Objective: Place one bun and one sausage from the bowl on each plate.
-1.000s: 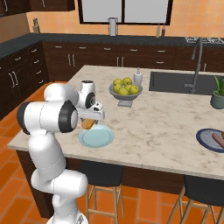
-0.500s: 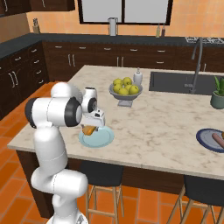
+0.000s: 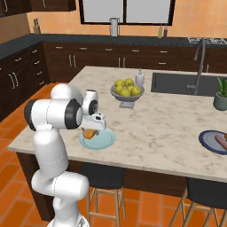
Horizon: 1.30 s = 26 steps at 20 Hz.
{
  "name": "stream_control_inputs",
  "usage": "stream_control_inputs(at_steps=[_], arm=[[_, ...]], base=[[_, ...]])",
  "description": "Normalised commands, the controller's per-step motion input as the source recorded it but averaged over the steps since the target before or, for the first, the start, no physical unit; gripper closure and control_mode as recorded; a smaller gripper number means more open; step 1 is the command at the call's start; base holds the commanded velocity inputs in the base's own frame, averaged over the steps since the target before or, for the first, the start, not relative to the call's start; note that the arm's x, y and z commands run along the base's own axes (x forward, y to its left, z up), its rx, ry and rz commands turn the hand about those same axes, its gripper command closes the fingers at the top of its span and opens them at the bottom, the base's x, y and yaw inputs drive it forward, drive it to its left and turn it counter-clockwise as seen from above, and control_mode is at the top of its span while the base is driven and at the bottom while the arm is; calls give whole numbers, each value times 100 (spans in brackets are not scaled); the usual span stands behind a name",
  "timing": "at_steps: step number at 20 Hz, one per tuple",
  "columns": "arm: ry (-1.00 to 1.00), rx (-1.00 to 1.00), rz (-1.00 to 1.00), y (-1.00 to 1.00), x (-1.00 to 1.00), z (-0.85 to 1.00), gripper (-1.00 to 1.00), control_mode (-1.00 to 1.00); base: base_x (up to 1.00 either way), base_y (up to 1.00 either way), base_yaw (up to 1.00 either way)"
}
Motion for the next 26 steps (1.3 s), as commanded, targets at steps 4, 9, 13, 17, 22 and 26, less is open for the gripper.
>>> stream_control_inputs(at_steps=[4,9,13,17,22,26], arm=[[-7,0,0,0,-38,-7,100,-100],[-3,0,0,0,-1,2,-100,-100],[-3,0,-2,0,0,36,-100,-100],[-1,0,-2,0,0,32,-100,-100],[0,0,-2,0,7,12,-100,-100],[0,0,-7,-1,-10,29,-100,-100]], base=[[0,0,0],[0,0,0],[0,0,0],[0,0,0],[0,0,0],[0,0,0]])
